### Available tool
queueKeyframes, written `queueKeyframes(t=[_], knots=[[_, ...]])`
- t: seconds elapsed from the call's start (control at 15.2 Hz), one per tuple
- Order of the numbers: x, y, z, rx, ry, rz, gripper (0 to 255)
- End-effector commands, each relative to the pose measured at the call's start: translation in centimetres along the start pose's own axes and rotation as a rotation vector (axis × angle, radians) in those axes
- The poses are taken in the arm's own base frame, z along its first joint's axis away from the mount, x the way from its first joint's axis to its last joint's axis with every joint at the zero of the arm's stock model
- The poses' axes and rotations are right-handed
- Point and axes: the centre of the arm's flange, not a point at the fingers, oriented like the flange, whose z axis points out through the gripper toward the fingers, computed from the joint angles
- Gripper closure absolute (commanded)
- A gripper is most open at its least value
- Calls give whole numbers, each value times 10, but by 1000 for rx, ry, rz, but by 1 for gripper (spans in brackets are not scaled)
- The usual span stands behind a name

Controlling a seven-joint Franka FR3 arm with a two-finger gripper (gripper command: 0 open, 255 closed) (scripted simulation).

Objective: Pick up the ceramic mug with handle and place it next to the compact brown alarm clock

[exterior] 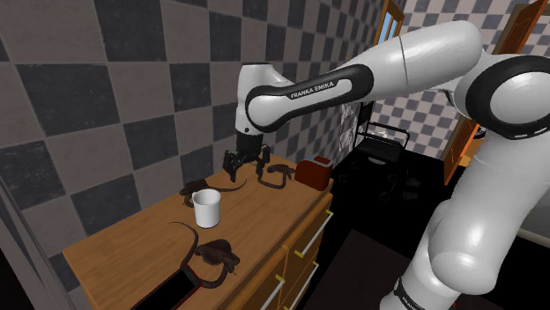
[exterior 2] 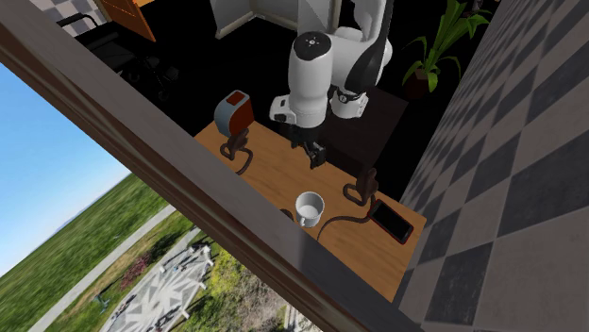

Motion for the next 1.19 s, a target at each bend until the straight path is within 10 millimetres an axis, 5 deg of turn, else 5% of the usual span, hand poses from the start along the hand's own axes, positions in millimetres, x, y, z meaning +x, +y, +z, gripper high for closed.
queueKeyframes(t=[0.0, 0.46, 1.12], knots=[[12, -14, 17, 8, -8, 14, 0], [62, -61, 72, 31, -35, 59, 0], [61, -63, 112, 31, -35, 59, 0]])
